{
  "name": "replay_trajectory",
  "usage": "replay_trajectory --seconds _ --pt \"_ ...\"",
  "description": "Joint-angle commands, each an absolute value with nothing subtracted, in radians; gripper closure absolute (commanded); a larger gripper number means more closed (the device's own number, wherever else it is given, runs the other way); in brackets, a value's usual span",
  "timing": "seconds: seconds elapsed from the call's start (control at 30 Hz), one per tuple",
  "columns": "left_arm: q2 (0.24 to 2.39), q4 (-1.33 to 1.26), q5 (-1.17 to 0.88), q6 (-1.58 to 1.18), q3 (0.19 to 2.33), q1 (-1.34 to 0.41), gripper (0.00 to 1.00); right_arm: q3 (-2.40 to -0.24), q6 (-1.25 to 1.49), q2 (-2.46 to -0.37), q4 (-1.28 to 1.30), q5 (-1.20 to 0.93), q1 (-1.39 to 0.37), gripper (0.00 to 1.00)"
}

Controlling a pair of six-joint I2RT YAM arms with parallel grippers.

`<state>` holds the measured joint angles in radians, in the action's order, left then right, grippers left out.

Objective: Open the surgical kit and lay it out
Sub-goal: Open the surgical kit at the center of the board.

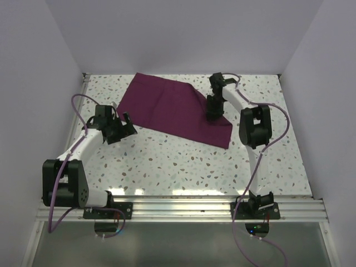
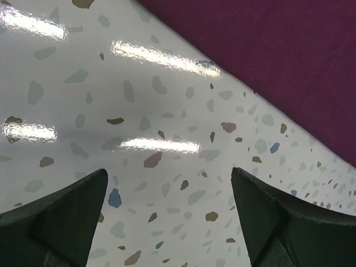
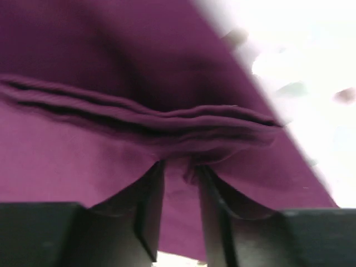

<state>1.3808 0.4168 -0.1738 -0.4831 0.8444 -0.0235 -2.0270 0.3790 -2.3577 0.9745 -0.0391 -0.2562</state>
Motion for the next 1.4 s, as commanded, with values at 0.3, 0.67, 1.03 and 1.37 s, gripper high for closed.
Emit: replay_trajectory --seconds 0.3,0.67,1.03,1.37 --pt "1.310 0.368 -0.175 -0.497 0.785 -0.032 0.04 -2.100 0.307 -2.210 1.088 0.096 -0.256 0.35" --pt "1.292 0.449 -0.129 -0.425 0.813 -0.032 0.04 -2.224 0.337 -2.329 1.088 0.120 -0.250 0.35" --pt "1.312 0.452 -0.147 -0.403 0.804 -0.032 0.04 -2.152 0.348 -2.365 1.017 0.097 -0.252 0.45" --pt "1.298 0.479 -0.138 -0.377 0.811 -0.032 0.04 -2.169 0.373 -2.379 0.992 0.069 -0.252 1.00"
